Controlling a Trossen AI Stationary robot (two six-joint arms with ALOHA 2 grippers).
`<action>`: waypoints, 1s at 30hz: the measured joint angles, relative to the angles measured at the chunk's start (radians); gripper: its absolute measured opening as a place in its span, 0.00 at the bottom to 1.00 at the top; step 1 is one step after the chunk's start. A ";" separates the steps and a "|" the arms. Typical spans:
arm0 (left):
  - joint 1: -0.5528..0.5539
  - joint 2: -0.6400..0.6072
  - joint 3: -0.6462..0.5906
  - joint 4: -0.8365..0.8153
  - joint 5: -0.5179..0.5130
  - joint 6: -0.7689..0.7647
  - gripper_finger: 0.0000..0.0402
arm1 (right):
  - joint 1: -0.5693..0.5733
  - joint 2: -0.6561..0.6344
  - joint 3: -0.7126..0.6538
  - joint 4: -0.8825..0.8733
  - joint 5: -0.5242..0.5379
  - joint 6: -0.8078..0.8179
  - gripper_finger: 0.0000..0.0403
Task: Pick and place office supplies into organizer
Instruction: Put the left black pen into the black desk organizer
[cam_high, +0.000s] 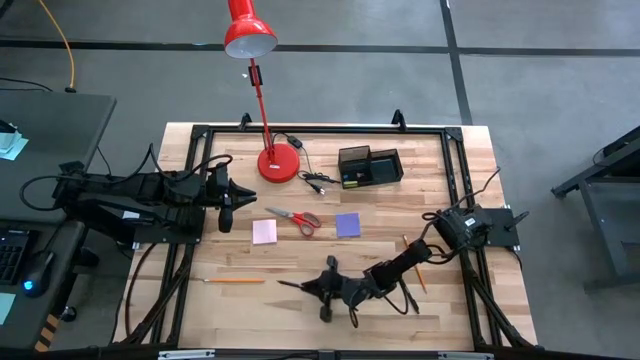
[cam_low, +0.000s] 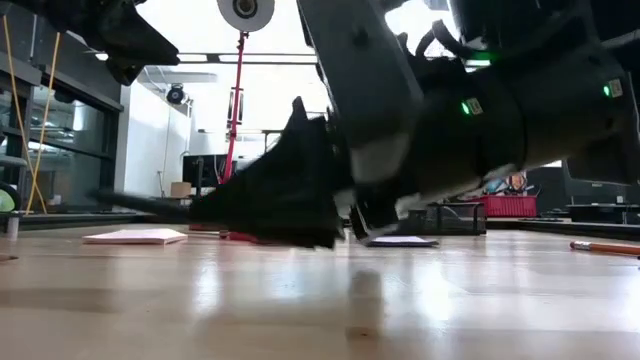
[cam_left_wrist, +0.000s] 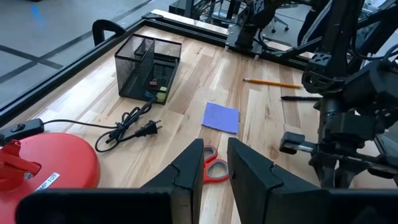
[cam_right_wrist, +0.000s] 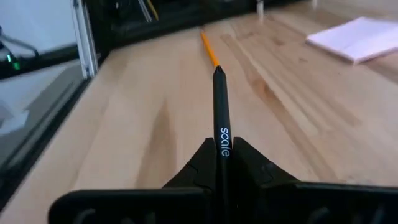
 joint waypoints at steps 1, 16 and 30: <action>0.000 0.000 0.000 0.000 0.000 0.000 0.16 | 0.000 -0.001 0.000 0.014 0.013 0.003 0.02; 0.000 -0.001 0.000 0.000 0.055 -0.004 0.16 | -0.048 -0.290 0.003 0.034 0.388 -0.312 0.01; 0.000 0.023 0.000 0.000 0.292 0.069 0.16 | -0.145 -0.775 0.004 -0.837 0.209 0.032 0.01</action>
